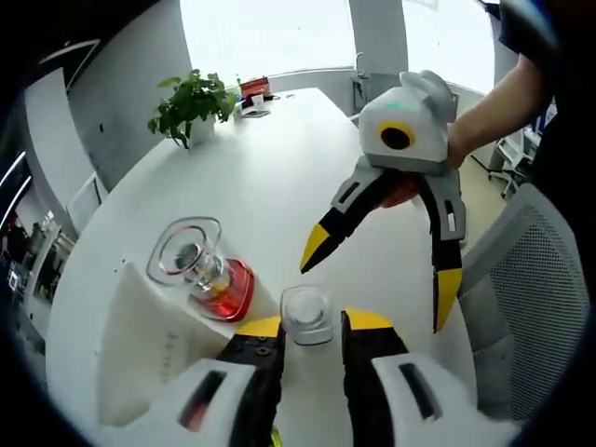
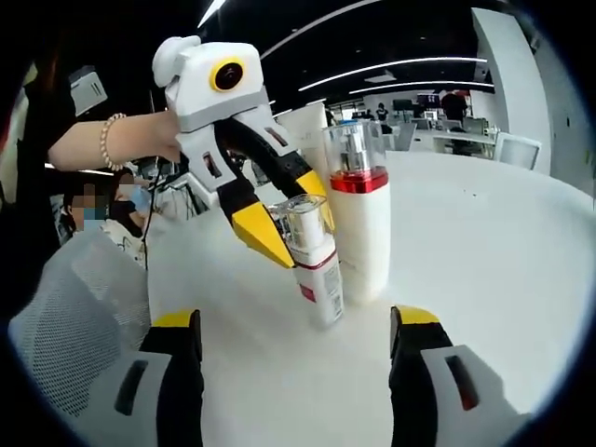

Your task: Arrange the skincare products in the storage area until every visible bottle or jar stands upright without overlapping.

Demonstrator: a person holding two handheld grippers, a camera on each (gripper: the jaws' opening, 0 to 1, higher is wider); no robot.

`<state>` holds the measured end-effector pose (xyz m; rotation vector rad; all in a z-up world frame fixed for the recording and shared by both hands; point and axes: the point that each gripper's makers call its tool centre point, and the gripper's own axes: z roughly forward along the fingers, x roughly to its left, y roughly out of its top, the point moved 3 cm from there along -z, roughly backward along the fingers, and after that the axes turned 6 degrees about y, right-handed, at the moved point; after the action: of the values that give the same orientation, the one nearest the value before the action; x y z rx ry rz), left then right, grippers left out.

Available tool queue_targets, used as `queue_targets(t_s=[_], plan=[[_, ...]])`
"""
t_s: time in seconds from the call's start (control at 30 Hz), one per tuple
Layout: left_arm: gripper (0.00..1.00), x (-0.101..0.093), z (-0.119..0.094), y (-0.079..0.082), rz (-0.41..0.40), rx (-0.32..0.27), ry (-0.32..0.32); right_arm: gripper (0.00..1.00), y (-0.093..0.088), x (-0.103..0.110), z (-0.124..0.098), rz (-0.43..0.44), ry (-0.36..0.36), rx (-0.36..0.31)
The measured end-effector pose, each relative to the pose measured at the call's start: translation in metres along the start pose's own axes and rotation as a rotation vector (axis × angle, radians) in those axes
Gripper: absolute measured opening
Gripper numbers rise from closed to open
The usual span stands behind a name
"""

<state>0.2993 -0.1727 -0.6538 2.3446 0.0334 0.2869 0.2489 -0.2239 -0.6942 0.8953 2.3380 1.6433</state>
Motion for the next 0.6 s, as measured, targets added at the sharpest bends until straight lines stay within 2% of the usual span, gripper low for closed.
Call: queue_targets(t_s=[0.17,0.37,0.6], plan=[[0.34,-0.001,-0.003,-0.002,0.005,0.003,0.008,0.84,0.000,0.000,0.000,-0.001,-0.001,0.005],[0.33,0.000,-0.007,-0.004,0.002,0.022,0.029,0.84,0.002,0.001,0.002,-0.002,0.001,0.002],[0.32,-0.008,-0.010,-0.017,-0.015,0.070,0.019,0.84,0.003,0.004,0.004,-0.004,0.004,0.000]])
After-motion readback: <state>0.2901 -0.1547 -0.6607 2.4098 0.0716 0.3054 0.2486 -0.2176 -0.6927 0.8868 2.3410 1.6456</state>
